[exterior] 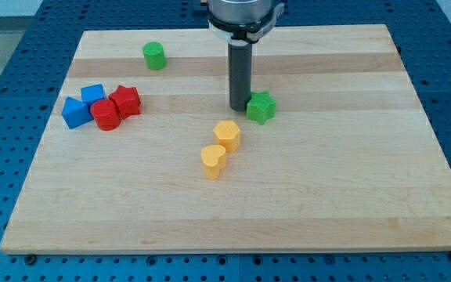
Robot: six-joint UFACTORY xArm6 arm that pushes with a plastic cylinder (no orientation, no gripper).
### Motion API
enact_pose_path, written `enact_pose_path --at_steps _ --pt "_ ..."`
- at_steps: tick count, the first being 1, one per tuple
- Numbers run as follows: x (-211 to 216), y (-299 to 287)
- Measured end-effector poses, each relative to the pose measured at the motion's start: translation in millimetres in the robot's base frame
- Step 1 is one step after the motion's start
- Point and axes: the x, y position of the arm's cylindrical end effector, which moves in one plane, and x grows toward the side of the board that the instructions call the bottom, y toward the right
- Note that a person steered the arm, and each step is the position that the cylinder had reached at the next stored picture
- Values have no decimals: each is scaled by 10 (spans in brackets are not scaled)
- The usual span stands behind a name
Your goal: Move green circle to the center
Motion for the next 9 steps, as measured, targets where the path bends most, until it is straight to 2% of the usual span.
enact_pose_path --at_steps 2,3,5,7,8,9 --pt "-393 -9" --pt "-535 -308" --pt "-590 -1357" --pt "-975 -2234" --pt "-1296 -2229" --pt "-1345 -1995"
